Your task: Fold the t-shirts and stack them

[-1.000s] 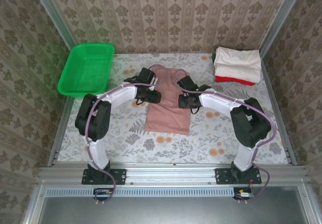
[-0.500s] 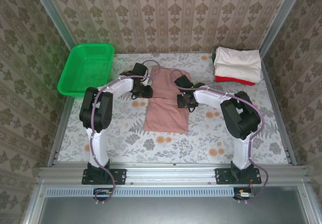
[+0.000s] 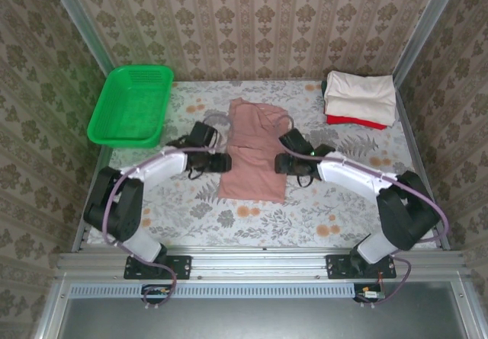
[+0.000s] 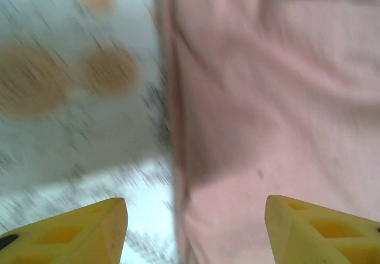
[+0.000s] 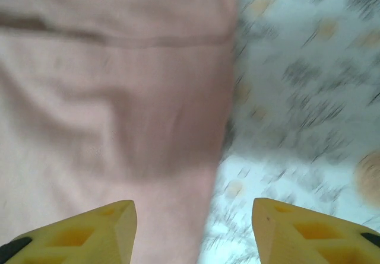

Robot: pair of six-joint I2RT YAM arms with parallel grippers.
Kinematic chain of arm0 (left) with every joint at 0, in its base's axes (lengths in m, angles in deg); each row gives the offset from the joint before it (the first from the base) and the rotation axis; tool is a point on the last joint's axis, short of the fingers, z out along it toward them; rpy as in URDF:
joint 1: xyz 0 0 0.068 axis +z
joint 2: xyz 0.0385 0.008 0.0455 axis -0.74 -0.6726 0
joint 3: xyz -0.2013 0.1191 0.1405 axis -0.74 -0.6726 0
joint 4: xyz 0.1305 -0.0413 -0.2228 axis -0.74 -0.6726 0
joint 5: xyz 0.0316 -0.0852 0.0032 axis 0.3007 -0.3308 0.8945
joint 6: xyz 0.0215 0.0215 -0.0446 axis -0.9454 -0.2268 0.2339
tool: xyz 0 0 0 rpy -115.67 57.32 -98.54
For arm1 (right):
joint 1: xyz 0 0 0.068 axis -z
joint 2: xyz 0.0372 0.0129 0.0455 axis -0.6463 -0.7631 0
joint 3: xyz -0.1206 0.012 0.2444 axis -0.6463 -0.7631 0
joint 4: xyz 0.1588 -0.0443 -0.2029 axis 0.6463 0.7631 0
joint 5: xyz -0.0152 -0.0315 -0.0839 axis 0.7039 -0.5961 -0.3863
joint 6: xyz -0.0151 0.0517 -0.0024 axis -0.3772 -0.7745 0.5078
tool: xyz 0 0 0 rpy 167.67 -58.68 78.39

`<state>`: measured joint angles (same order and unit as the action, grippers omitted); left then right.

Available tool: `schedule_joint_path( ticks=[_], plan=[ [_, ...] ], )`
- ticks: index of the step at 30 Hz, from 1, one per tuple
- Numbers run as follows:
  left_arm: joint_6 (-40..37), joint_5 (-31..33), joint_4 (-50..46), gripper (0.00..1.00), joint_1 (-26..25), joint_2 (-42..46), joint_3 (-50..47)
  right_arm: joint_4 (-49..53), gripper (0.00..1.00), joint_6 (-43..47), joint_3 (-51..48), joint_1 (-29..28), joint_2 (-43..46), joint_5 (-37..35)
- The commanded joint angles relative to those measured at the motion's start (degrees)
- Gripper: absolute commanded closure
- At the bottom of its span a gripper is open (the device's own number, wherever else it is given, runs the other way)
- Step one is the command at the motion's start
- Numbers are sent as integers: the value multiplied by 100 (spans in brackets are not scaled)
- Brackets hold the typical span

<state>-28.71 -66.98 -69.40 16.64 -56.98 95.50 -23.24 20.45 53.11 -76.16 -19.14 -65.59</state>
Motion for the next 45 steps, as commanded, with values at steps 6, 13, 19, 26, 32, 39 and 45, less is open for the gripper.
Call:
schedule_joint_path(
  ticks=[6, 13, 19, 26, 32, 39, 45],
  plan=[
    [1310, 356, 752, 26, -405, 839, -1595, -883, 35, -1551, -1195, -1145, 150, 138],
    [1558, 178, 1316, 33, -631, 529, -1758, -1306, 37, -1669, -1297, -1226, -208, 216],
    [1691, 256, 1242, 54, -929, 692, -1750, -1070, 54, -1583, -1167, -1202, -210, -89],
    [1816, 393, 948, 51, -1211, 1025, -1617, -1039, 69, -1495, -1073, -1177, -233, -134],
    [1904, 616, 771, 53, -1247, 1057, -1740, -1134, 78, -1497, -1135, -1152, -232, -154],
    [2047, 291, 1367, 62, -1294, 655, -1948, -1194, 89, -1476, -1321, -1142, 12, -168],
    [2105, 400, 1443, 94, -1394, 823, -1999, -1212, 99, -1472, -1445, -1141, 201, -110]
  ],
)
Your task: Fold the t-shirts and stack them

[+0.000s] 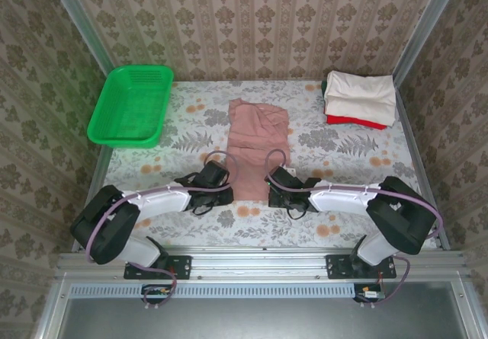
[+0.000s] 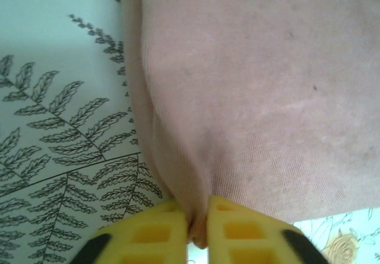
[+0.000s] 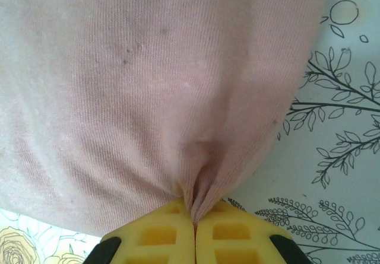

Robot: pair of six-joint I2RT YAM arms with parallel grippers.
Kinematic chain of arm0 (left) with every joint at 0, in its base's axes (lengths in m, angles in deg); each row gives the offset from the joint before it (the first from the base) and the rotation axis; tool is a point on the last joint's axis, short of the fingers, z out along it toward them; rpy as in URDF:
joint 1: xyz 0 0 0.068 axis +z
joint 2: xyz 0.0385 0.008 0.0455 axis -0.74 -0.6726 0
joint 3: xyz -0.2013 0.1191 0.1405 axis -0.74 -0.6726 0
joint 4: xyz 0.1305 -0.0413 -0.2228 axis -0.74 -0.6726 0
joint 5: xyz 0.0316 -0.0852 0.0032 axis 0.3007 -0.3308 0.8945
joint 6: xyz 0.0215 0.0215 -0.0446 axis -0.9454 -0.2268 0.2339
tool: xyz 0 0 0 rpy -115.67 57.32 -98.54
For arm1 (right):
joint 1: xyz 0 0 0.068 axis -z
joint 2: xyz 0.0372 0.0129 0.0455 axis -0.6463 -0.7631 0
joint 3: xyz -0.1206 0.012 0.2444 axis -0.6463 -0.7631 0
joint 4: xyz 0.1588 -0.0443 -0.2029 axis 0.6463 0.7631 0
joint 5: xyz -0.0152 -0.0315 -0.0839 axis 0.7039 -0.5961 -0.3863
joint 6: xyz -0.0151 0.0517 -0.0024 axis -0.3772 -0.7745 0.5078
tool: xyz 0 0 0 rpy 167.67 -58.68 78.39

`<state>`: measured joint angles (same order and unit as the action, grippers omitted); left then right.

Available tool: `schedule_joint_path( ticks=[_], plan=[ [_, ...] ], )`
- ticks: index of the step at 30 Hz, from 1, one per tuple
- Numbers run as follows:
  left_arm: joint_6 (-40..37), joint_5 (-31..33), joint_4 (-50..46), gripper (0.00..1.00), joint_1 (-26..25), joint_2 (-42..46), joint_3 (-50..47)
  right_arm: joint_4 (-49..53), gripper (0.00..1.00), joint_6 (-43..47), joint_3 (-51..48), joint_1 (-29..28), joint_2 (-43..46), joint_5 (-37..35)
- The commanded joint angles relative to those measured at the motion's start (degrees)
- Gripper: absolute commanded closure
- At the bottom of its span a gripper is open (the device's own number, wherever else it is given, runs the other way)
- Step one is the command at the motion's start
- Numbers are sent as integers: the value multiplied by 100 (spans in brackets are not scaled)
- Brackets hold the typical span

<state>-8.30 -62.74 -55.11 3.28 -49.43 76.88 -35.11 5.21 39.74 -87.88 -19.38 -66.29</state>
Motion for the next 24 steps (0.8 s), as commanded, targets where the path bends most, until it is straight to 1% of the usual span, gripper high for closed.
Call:
schedule_joint_path(
  ticks=[1, 4, 8, 12, 17, 21, 24],
  plan=[
    [76, 1, 5, 99, -56, 182, -165, 13, 100, 55, -128, 32, 307, -37],
    [89, 134, -192, 100, -60, 652, -222, 178, 100, 56, -197, 3, 686, -42],
    [89, 334, -688, 100, -122, 1447, -271, 552, 100, 65, -267, -85, 1315, -164],
    [188, 517, -1262, 100, -312, 2293, -361, 998, 100, 18, -332, -181, 1903, -232],
    [376, 737, -1929, 100, -592, 3170, -288, 1571, 100, -137, -172, -521, 2719, -271],
    [237, 1027, -2258, 100, -636, 3517, 105, 1879, 100, 31, 258, -642, 2987, -330],
    [-132, 1306, -2315, 100, -541, 3250, 626, 2269, 100, 351, 833, -479, 2786, -579]
  ],
)
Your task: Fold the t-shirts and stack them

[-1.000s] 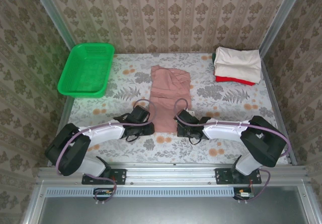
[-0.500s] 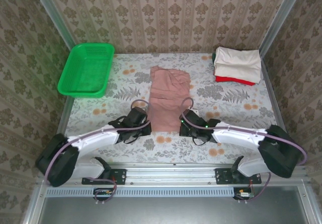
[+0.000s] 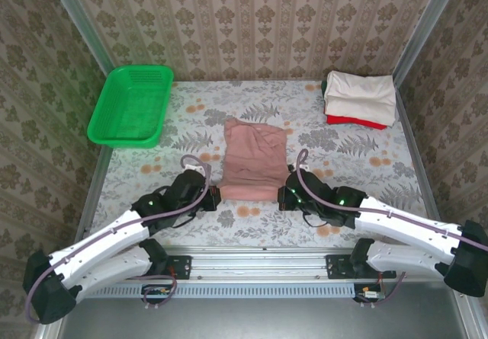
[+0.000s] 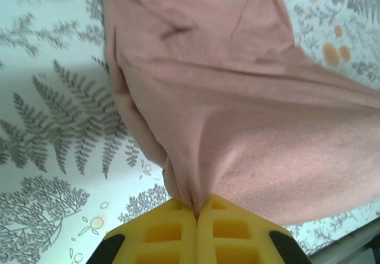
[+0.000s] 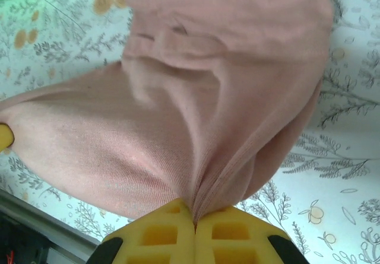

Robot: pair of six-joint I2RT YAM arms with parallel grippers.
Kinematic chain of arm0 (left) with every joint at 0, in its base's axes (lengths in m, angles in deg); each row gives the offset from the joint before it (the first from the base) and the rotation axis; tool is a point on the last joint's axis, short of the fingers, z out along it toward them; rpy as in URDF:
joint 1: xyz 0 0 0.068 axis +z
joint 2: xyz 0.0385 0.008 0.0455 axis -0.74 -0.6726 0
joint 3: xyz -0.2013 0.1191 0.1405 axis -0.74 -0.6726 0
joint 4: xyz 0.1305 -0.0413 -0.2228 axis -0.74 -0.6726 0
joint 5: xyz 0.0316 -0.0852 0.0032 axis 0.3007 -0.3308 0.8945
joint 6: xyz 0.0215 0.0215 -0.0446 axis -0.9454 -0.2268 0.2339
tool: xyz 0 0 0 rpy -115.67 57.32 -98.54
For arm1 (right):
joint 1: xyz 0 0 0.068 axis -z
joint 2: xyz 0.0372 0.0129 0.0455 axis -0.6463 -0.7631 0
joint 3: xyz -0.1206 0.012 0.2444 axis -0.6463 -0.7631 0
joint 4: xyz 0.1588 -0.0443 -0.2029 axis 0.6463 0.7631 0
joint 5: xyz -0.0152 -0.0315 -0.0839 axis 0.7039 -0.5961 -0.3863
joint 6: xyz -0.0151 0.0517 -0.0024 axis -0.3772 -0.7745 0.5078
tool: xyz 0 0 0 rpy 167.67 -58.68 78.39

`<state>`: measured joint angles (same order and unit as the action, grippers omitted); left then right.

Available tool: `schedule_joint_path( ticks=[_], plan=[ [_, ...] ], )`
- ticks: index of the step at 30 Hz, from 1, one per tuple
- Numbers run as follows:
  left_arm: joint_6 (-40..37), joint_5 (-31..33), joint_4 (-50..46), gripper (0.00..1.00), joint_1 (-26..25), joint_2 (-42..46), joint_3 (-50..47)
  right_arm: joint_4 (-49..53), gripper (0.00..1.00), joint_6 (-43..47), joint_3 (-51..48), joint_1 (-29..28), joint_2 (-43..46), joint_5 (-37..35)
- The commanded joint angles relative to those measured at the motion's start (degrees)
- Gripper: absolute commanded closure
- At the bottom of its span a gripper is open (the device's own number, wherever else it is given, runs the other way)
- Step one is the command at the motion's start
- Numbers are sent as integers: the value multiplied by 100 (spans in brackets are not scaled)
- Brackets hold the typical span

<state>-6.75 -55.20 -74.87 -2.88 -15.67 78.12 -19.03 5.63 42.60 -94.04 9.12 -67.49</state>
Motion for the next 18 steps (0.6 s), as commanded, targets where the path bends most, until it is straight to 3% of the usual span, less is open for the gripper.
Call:
schedule_joint_path(
  ticks=[1, 9, 12, 18],
  plan=[
    [-435, 544, -317, 100, 164, -315, 672, 685, 100, 426, 699, 258, -169, -476],
    [-1394, -2, 278, 100, 1377, -2276, 2135, 47, 100, 1230, 1700, 1797, -1513, 712],
    [-1634, -569, 475, 100, 1895, -3068, 2678, -14, 100, 1422, 2137, 2246, -2212, 1148],
    [-1908, -1143, 529, 100, 2369, -4650, 3837, -44, 100, 1669, 2997, 2875, -3365, 1691]
  ],
)
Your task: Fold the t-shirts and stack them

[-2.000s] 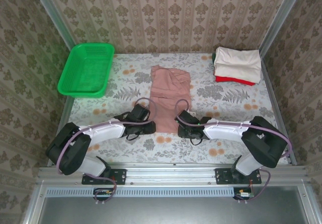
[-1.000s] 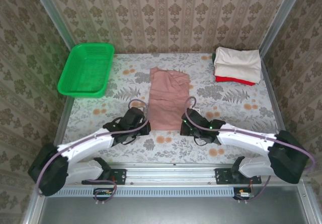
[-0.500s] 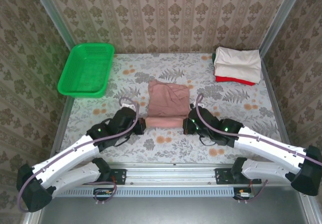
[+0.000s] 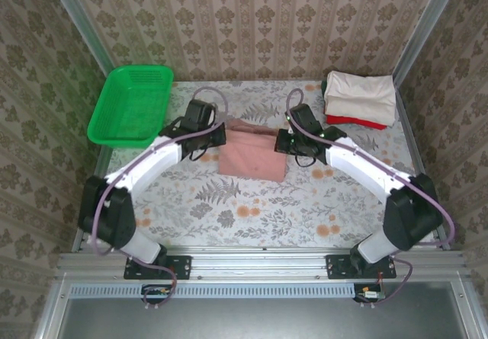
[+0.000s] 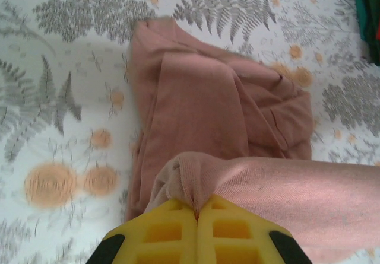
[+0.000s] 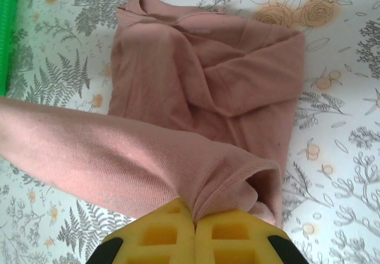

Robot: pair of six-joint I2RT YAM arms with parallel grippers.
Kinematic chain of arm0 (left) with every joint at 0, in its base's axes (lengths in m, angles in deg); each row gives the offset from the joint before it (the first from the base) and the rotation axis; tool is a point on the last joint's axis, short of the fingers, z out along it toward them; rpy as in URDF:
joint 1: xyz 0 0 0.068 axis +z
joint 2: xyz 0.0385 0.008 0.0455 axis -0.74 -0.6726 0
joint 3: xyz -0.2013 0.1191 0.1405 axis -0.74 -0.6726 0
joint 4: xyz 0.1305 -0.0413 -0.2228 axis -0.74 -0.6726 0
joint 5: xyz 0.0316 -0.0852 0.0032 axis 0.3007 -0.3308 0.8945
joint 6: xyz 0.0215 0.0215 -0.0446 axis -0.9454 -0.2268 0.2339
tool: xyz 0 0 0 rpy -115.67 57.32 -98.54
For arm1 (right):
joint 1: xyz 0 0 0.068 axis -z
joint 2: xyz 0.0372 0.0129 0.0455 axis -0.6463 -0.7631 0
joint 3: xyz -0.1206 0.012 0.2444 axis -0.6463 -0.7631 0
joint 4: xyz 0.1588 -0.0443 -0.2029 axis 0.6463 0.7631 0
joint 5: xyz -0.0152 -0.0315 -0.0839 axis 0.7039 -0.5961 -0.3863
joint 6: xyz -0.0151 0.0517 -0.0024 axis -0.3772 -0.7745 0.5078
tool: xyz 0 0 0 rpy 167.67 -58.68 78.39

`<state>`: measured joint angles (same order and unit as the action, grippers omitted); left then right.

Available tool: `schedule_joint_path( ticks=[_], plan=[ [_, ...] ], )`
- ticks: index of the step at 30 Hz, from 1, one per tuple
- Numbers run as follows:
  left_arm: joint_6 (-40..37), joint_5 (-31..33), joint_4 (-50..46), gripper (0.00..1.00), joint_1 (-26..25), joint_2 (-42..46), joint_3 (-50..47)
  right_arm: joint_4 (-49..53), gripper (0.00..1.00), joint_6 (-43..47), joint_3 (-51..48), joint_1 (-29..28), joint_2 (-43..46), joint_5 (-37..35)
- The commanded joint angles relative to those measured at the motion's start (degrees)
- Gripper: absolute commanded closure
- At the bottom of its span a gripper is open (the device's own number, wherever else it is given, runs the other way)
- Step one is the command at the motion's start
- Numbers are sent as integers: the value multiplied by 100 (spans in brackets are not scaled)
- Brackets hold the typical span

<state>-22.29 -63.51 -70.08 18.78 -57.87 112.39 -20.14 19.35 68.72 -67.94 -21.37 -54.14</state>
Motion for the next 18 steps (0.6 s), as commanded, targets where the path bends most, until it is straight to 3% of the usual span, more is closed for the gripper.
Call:
schedule_joint_path(
  ticks=[1, 5, 10, 12, 13, 15, 16, 18],
  plan=[
    [-332, -356, 42, 100, 249, -656, 558, 77, 100, 310, 500, 369, -506, 440],
    [-310, -795, -6, 100, 601, -1716, 1328, 107, 100, 418, 1064, 736, -1387, 800],
    [-327, -876, -154, 90, 783, -2725, 2160, 243, 100, 486, 1778, 1003, -2476, 1114],
    [-395, -965, -325, 76, 835, -2967, 2416, 261, 86, 496, 1898, 1030, -2716, 1095],
    [-417, -988, -389, 69, 854, -3032, 2496, 238, 86, 495, 1916, 1049, -2778, 1089],
    [-479, -1004, -393, 67, 880, -3049, 2530, 242, 83, 508, 1940, 1075, -2782, 974],
    [-517, -1015, -415, 65, 894, -3032, 2550, 262, 73, 506, 1943, 1104, -2753, 913],
    [-596, -911, -541, 59, 914, -2941, 2570, 348, 65, 551, 1951, 1140, -2610, 740]
  ],
)
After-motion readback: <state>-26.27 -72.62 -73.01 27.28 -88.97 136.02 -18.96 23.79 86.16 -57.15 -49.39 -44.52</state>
